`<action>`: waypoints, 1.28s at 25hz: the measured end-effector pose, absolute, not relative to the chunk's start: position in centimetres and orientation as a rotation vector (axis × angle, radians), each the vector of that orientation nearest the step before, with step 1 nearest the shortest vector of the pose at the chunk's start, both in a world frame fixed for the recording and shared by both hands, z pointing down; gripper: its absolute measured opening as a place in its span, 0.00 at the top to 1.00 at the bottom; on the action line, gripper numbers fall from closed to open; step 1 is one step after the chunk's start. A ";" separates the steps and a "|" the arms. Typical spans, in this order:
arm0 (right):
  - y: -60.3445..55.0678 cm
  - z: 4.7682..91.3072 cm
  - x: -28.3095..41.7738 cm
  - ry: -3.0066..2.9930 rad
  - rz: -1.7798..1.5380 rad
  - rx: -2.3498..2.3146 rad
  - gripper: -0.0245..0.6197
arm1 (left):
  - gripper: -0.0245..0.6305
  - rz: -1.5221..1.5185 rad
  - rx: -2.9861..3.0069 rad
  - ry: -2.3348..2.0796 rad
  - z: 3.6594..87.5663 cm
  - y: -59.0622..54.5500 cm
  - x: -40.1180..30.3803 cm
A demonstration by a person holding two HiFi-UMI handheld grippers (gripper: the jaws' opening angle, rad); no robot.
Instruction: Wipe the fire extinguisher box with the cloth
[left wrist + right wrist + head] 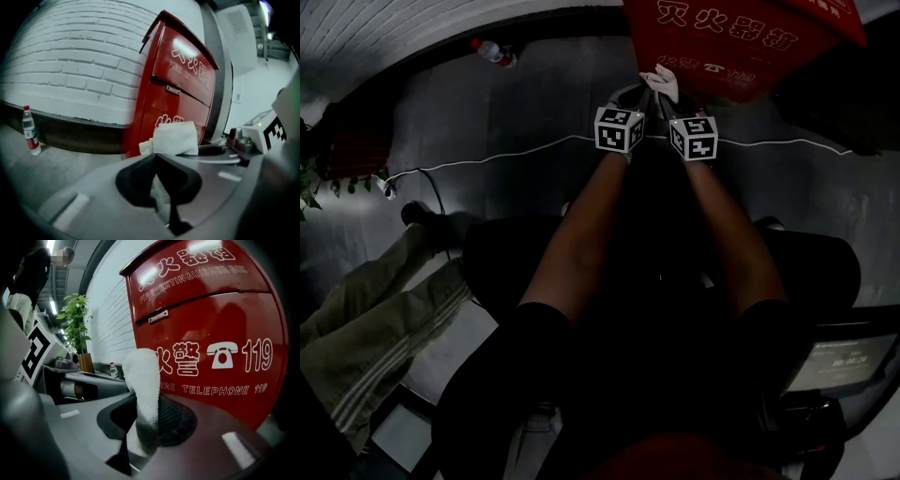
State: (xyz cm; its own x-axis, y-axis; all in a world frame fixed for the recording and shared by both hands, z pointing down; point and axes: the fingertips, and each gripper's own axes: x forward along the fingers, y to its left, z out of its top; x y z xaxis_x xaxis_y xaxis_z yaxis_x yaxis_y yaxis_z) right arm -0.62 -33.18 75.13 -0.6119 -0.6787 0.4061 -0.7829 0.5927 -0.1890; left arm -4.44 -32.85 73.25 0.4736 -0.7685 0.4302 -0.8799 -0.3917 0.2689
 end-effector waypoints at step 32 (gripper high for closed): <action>-36.6 75.8 13.0 -2.302 0.657 1.530 0.79 | 0.96 0.303 2.361 -1.130 74.2 -36.1 9.0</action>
